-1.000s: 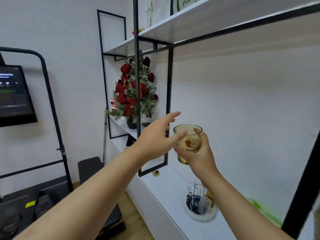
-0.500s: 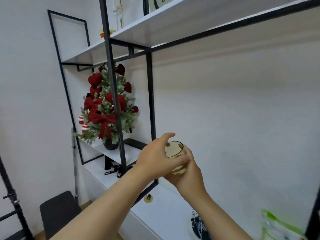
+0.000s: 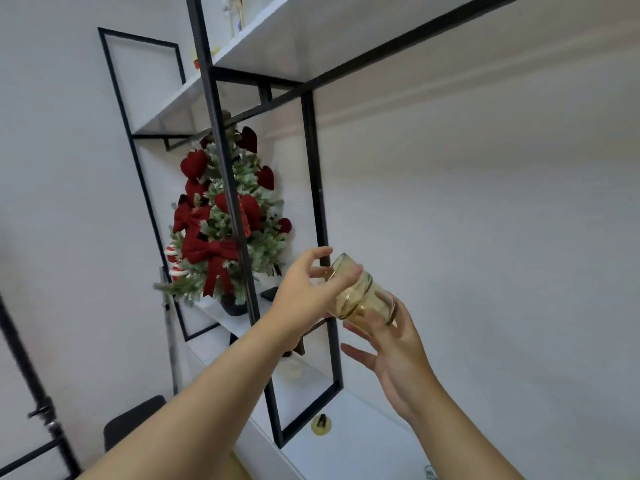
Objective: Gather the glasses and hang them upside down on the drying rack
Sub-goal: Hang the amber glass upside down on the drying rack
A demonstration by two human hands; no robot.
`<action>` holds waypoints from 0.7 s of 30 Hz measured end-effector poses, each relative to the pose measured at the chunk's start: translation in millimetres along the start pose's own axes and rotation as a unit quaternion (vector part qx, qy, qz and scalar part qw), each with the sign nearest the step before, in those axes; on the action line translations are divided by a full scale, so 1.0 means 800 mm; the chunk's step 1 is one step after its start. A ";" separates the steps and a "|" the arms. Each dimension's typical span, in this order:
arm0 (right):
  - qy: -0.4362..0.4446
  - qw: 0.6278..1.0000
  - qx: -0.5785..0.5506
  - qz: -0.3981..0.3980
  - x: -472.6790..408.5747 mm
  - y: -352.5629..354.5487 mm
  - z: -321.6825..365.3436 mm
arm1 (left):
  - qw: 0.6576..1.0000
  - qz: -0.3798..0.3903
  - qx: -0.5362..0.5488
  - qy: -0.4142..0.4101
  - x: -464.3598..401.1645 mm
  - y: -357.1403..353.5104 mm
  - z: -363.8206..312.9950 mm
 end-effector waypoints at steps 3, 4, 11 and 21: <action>-0.007 0.998 -0.060 0.013 -0.030 0.003 -0.001 | 0.998 0.011 0.058 0.031 -0.025 -0.011 0.021; -0.011 0.997 -0.071 0.008 -0.038 0.009 -0.002 | 0.997 0.015 0.070 0.038 -0.032 -0.017 0.032; 0.002 0.995 0.028 -0.096 -0.072 0.093 -0.014 | 0.994 0.090 0.036 0.053 -0.082 -0.069 0.118; 0.008 0.924 0.264 -0.276 -0.049 0.191 -0.013 | 0.977 0.209 -0.036 -0.015 -0.120 -0.133 0.209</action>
Point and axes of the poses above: each hand's wrist, its own x-axis away from the middle knuckle, its own y-axis out of the back of the hand, z = x × y, the point moved 10 cm from there along -x, towards the middle knuckle, and after that the axes turned 6 degrees about x, right-handed, at the moved point
